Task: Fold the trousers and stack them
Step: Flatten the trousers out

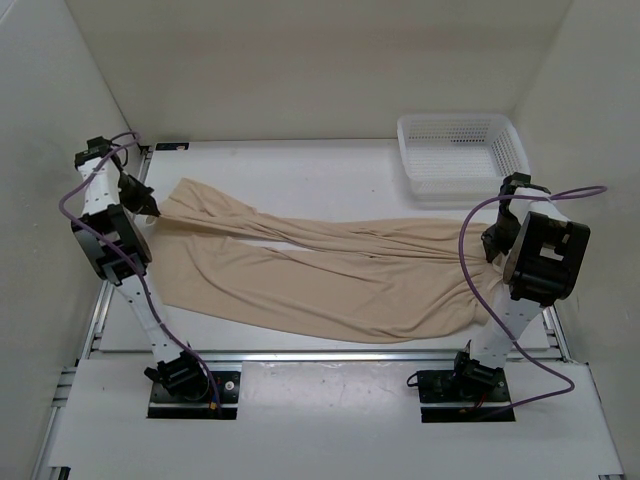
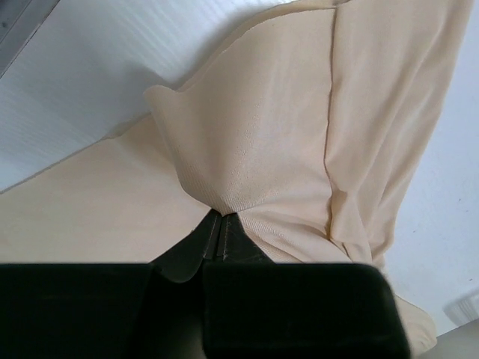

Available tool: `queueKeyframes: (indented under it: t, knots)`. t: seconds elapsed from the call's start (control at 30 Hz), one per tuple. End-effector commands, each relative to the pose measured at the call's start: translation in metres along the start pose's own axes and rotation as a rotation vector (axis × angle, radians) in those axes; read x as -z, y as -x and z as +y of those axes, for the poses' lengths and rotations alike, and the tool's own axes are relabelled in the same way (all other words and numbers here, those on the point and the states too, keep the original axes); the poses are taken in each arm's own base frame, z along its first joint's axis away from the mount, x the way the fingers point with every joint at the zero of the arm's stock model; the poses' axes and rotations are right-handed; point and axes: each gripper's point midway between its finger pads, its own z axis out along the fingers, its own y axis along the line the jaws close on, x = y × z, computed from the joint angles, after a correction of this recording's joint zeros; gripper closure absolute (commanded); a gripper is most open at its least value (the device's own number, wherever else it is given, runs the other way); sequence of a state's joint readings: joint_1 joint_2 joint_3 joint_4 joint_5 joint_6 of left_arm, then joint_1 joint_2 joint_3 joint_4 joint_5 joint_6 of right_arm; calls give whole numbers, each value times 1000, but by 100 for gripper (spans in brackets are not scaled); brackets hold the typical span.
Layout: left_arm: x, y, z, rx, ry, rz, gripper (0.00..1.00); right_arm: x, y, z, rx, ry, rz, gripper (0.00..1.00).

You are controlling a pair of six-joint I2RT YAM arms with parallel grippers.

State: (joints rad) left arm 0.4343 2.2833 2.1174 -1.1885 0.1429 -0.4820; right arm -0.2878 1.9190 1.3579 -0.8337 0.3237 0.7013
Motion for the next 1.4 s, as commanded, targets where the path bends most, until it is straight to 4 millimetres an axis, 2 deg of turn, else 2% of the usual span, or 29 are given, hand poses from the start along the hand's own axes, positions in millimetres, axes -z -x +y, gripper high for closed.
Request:
queueKeyframes:
  t: [0.0, 0.07, 0.13, 0.17, 0.23, 0.37, 0.4, 0.43, 0.47, 0.5, 0.53, 0.57, 0.63, 0.67, 0.7, 0.73, 0.77, 0.8, 0.83, 0.87, 0.9, 0.93, 1.0, 1.03, 1.1, 1.13, 1.23, 1.3, 1.37]
  knots:
    - [38, 9, 7, -8, -7, -80, 89, 6, 11, -6, 0, -8, -54, 100]
    - [38, 2, 13, -14, 14, -70, 89, 6, 11, -6, 0, -8, -54, 100]
    - [35, 1, 29, 10, 39, -70, 89, 6, 11, -6, 0, -8, -54, 100]
    - [39, 1, 29, 8, 33, -83, 89, 6, 11, -6, 0, -8, -54, 100]
    - [40, 0, 40, 30, 40, -83, 89, 6, 11, -6, 0, -8, -54, 100]
    - [42, 0, 35, 19, 9, -83, 89, 6, 11, -6, 0, -8, -54, 100]
    - [36, -2, 34, 7, 4, -60, 85, 11, 14, -3, 4, 12, -59, 100]
    - [36, -3, 32, 8, -6, -48, 69, 11, 12, -1, 5, 21, -53, 100]
    - [41, -2, 20, -29, -25, -58, 60, 11, 12, -1, 5, 21, -53, 100]
    - [40, -5, 16, -39, -25, -48, 49, 15, 13, 0, 2, 35, -54, 95]
    - [42, -4, 10, -62, -32, -58, 32, 15, 13, 0, 2, 36, -54, 93]
    - [48, -2, -2, -85, -47, -77, 28, 18, 13, 2, 0, 49, -54, 90]
    - [50, 0, -14, -109, -63, -94, 28, 23, 17, 3, 5, 61, -68, 84]
    - [59, 2, -31, -139, -87, -124, 31, 26, 16, 5, 3, 76, -68, 82]
    - [52, 2, -38, -151, -88, -116, 37, 27, 15, 6, 4, 83, -62, 79]
    - [51, -1, -43, -165, -79, -112, 43, 32, 18, 9, -1, 103, -70, 77]
    - [55, 2, -58, -197, -77, -145, 53, 34, 16, 12, 10, 107, -71, 75]
    - [52, 1, -64, -210, -71, -145, 57, 36, 17, 12, 7, 112, -78, 74]
    - [38, -3, -67, -219, -59, -114, 58, 40, 17, 15, 25, 116, -81, 71]
    - [32, -7, -75, -237, -61, -103, 58, 43, 17, 19, 31, 125, -89, 71]
    - [33, -3, -86, -240, -77, -124, 58, 47, 19, 18, 29, 131, -97, 70]
    - [17, -4, -87, -246, -58, -106, 58, 50, 17, 20, 38, 132, -95, 70]
    - [8, -8, -100, -249, -67, -103, 54, 60, 18, 22, 42, 148, -112, 70]
    - [-4, -8, -98, -248, -57, -87, 54, 60, 18, 22, 42, 148, -112, 70]
    - [-14, -15, -110, -264, -56, -83, 54, 71, 21, 21, 36, 163, -129, 70]
    - [-26, -19, -111, -271, -47, -64, 54, 71, 21, 21, 36, 163, -129, 70]
    - [-43, -27, -110, -292, 7, -59, 55, 79, 24, 19, 31, 167, -148, 69]
    - [-47, -29, -104, -291, 28, -49, 60, 78, 23, 18, 33, 161, -141, 69]
    - [-54, -30, -104, -282, 31, -45, 69, 78, 23, 17, 42, 161, -142, 69]
